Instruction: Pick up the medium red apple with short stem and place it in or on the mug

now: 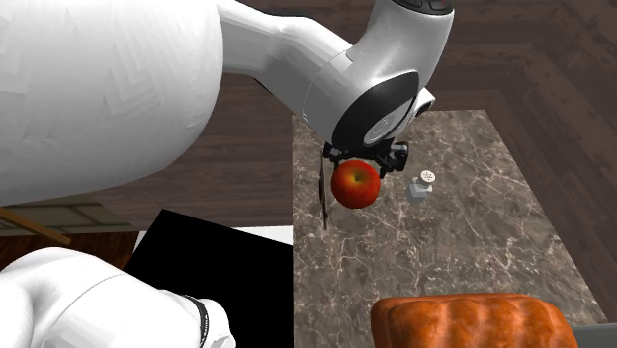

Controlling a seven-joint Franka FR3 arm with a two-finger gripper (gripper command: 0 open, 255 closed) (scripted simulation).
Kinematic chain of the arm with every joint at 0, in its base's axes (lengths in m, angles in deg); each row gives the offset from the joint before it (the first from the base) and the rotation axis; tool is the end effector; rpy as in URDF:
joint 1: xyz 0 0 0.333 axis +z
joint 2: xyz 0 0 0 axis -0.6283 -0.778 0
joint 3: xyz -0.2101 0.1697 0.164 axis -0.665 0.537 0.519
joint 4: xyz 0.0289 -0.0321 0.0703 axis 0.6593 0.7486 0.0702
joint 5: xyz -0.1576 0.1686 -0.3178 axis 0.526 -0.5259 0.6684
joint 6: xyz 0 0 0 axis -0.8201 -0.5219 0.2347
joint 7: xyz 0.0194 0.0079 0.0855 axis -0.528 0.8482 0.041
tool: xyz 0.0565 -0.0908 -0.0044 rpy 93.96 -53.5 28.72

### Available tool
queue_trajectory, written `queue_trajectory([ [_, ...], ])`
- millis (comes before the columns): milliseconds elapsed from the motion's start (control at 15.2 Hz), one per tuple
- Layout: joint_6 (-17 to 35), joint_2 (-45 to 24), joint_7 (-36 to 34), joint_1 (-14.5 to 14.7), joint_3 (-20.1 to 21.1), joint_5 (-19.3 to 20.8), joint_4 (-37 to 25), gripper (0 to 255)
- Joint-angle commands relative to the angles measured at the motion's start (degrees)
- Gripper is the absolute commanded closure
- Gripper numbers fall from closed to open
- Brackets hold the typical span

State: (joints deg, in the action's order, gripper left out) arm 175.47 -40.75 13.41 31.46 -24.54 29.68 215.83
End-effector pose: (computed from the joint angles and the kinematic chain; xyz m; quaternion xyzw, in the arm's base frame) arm 0.3548 -0.2679 0.3936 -0.9983 -0.0361 -0.0439 0.0119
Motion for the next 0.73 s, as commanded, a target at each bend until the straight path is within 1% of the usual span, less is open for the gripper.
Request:
queue_trajectory([
  [0, 0.00, 0.00, 0.00, 0.00, 0.00, 0.00, 0.00, 0],
  [66, 0.00, 0.00, 0.00, 0.00, 0.00, 0.00, 0.00, 0],
  [132, 0.00, 0.00, 0.00, 0.00, 0.00, 0.00, 0.00, 255],
  [660, 0.00, 0.00, 0.00, 0.00, 0.00, 0.00, 0.00, 255],
])
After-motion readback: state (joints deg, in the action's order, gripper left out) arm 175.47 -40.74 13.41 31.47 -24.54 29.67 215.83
